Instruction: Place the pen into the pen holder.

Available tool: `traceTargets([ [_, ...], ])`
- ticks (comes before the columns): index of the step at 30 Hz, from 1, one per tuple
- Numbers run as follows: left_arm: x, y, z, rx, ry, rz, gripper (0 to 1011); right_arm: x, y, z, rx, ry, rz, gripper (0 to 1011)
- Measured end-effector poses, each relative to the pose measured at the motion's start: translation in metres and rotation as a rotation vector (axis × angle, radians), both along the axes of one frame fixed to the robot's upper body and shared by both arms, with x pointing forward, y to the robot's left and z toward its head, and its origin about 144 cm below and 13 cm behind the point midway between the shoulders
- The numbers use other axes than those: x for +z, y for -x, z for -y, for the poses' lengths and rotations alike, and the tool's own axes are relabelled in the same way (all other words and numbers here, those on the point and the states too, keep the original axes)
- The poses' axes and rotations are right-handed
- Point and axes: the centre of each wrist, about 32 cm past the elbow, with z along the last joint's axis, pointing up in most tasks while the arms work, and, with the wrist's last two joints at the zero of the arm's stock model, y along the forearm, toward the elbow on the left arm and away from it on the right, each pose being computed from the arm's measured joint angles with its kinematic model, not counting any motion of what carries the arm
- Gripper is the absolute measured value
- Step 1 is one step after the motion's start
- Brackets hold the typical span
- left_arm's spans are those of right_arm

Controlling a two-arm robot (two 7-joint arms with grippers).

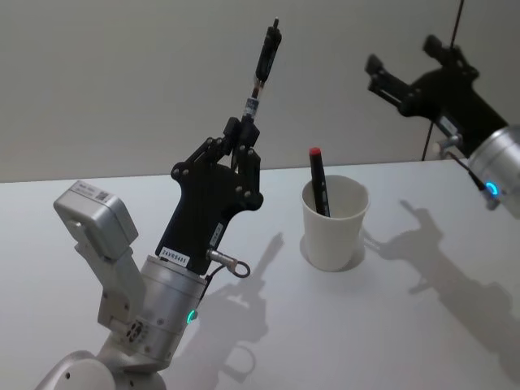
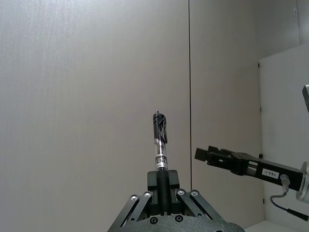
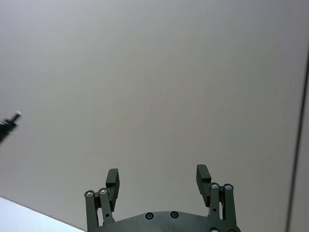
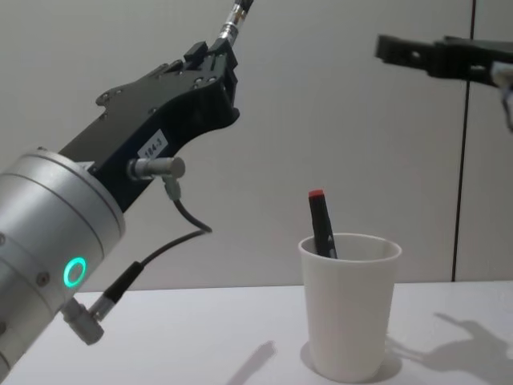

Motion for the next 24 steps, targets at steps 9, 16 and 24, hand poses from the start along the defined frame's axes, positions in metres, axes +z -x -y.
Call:
traceTargets([
  [9, -0.001, 0.000, 0.000, 0.002, -0.001, 0.000, 134, 0.002, -0.002, -0.007, 0.080, -0.053, -0.025, 1001],
  [16, -0.001, 0.000, 0.000, 0.003, -0.001, 0.000, 133, 0.001, 0.006, -0.003, 0.090, -0.093, -0.087, 1001],
  [24, -0.001, 0.001, 0.000, 0.003, -0.002, 0.000, 133, 0.001, 0.014, 0.008, 0.123, -0.161, -0.174, 1001],
])
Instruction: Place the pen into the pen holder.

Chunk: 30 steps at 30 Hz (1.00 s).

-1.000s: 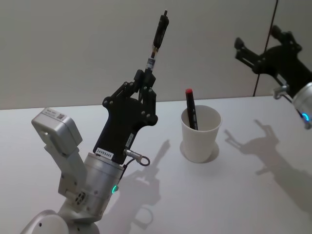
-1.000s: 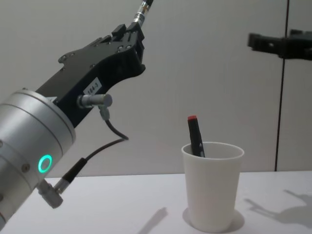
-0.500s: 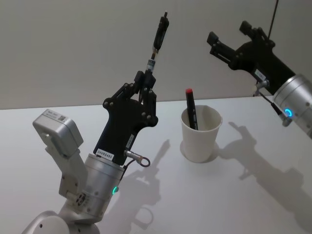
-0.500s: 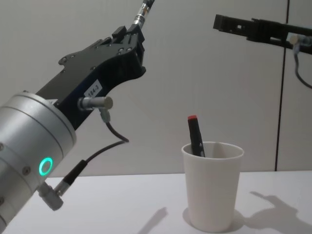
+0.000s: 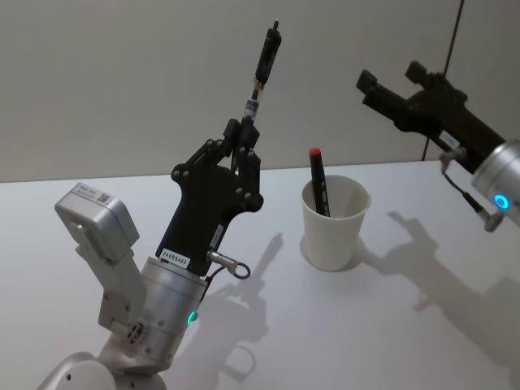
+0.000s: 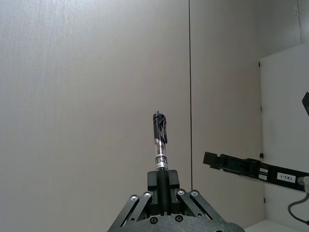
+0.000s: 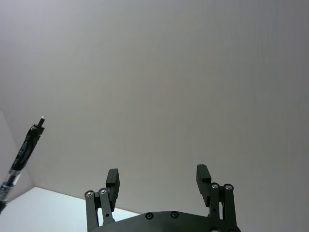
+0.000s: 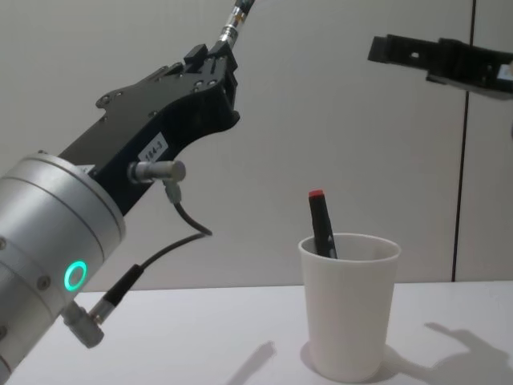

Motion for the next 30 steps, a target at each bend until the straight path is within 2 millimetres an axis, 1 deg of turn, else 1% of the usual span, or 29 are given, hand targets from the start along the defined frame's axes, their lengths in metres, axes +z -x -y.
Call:
traceTargets([
  [11, 0.000, 0.000, 0.000, 0.000, 0.000, 0.000, 133, 0.004, 0.011, 0.012, 0.111, -0.125, -0.116, 1001],
  [15, 0.000, 0.000, 0.000, 0.000, 0.000, 0.000, 133, 0.007, 0.016, 0.016, 0.178, -0.188, -0.160, 1001],
  [24, 0.000, 0.000, 0.000, 0.000, 0.000, 0.000, 133, 0.010, 0.021, 0.019, 0.311, -0.302, -0.232, 1001],
  [30, 0.000, 0.000, 0.000, 0.000, 0.000, 0.000, 133, 0.009, 0.020, 0.018, 0.351, -0.329, -0.253, 1001],
])
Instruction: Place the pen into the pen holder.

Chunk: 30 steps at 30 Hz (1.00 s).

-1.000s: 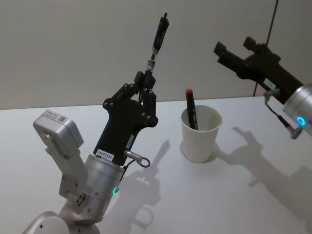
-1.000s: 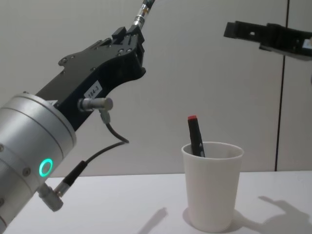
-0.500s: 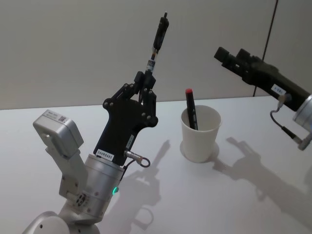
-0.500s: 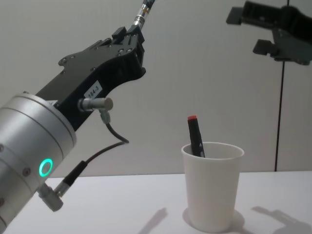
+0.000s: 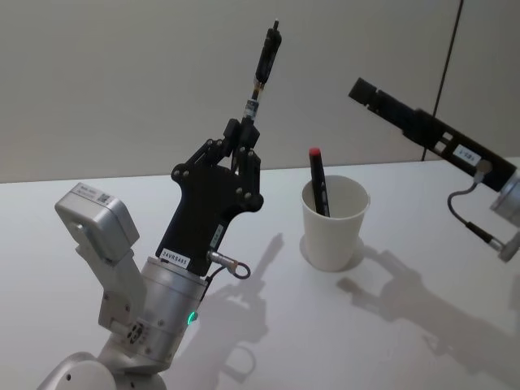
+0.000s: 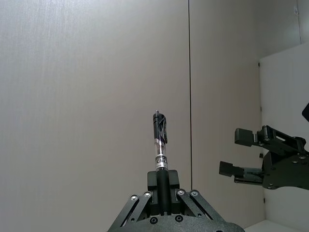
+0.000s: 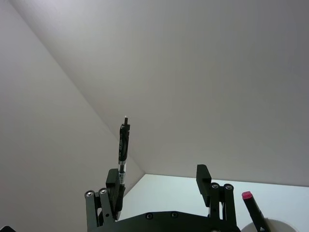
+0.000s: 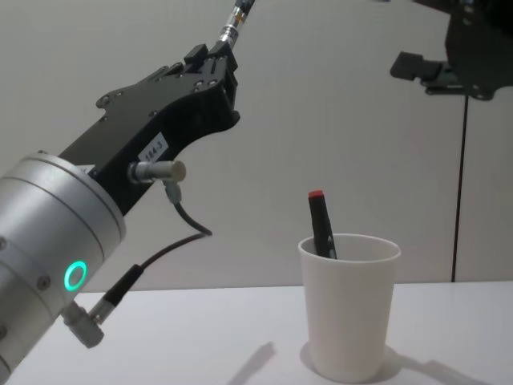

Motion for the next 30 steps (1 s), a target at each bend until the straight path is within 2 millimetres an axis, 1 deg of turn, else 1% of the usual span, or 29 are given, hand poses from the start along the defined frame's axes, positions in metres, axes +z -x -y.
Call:
traceTargets([
  [8, 0.000, 0.000, 0.000, 0.000, 0.000, 0.000, 133, -0.004, -0.005, -0.009, 0.002, 0.022, -0.047, 1001],
  [17, 0.000, 0.000, 0.000, 0.000, 0.000, 0.000, 133, -0.008, -0.013, -0.028, 0.003, 0.047, -0.109, 1001],
  [24, 0.000, 0.000, 0.000, 0.000, 0.000, 0.000, 133, -0.007, -0.016, -0.041, 0.038, 0.004, -0.145, 1001],
  [30, 0.000, 0.000, 0.000, 0.000, 0.000, 0.000, 133, -0.002, -0.015, -0.045, 0.071, -0.052, -0.166, 1001],
])
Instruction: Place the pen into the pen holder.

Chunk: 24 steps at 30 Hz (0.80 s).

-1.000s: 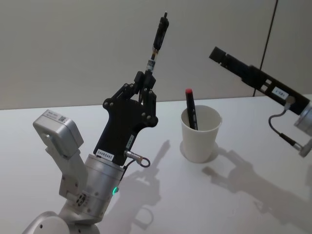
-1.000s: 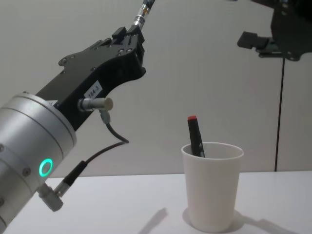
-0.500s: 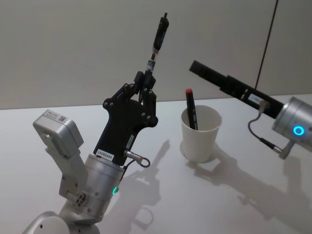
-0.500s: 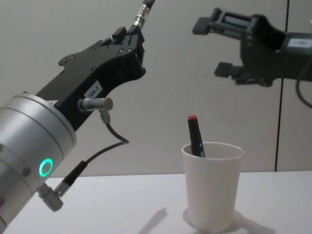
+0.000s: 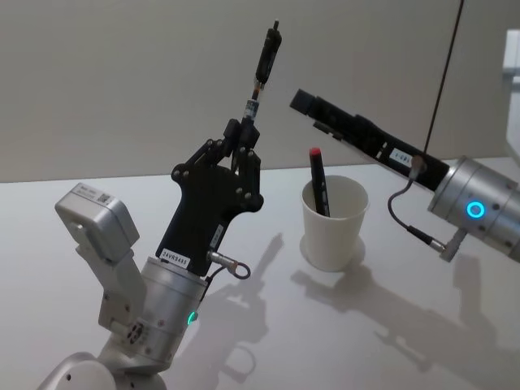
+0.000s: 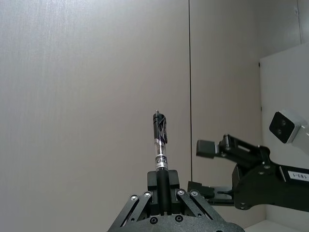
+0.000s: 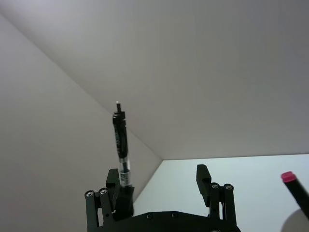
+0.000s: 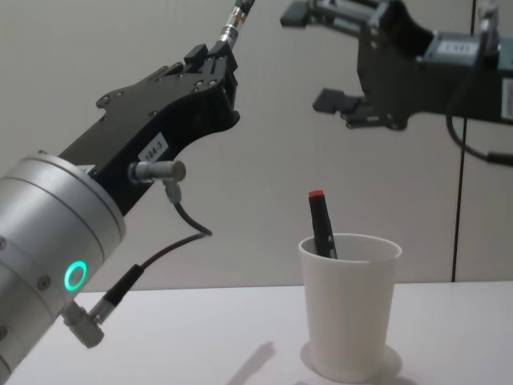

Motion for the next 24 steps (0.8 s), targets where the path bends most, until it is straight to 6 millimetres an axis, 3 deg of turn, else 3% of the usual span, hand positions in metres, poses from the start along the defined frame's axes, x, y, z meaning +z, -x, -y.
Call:
traceTargets([
  [13, 0.000, 0.000, 0.000, 0.000, 0.000, 0.000, 133, 0.009, 0.008, 0.000, 0.038, -0.141, -0.040, 1001],
  [24, 0.000, 0.000, 0.000, 0.000, 0.000, 0.000, 133, 0.009, 0.005, -0.015, 0.034, -0.188, -0.053, 1001],
])
